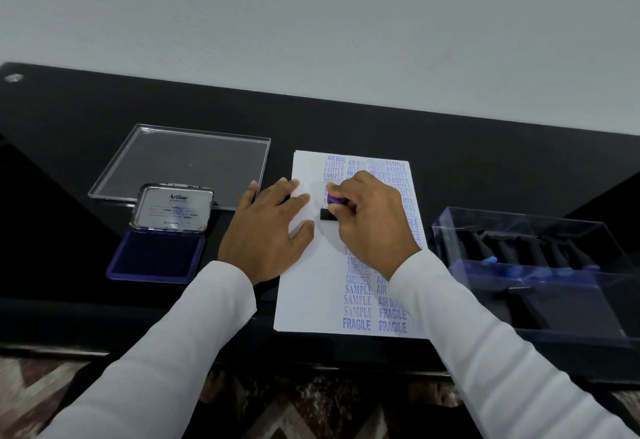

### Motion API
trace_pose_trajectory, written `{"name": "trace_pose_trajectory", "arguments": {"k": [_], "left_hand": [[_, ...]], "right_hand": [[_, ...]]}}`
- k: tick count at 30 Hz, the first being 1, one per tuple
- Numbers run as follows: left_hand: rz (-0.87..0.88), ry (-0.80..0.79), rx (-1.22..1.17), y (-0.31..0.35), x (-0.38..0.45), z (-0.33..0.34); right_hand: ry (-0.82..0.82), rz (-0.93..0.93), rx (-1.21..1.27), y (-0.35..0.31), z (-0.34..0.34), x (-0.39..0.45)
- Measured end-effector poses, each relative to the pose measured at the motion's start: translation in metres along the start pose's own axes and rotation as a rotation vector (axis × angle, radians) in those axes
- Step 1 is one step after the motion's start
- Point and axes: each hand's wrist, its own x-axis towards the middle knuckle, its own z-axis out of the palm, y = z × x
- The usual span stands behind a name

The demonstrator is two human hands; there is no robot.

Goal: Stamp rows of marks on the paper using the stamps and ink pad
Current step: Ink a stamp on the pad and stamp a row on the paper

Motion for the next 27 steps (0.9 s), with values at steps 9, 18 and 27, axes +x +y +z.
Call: {"name": "trace_pose_trajectory", "arguments": {"k": [9,18,27], "left_hand": [[0.001,0.005,-0.011,0.000,0.000,-0.001],[-0.002,-0.003,-0.007,0.000,0.000,0.000],[0.008,0.008,0.003,-0.001,0.000,0.001]], "right_hand": [[0.001,0.014,-0.005,0.000,0.001,0.003],[0.002,0.056,-0.005,0.003,0.003,0.008],[0.026,0.039,-0.012,0.003,0.005,-0.002]]}}
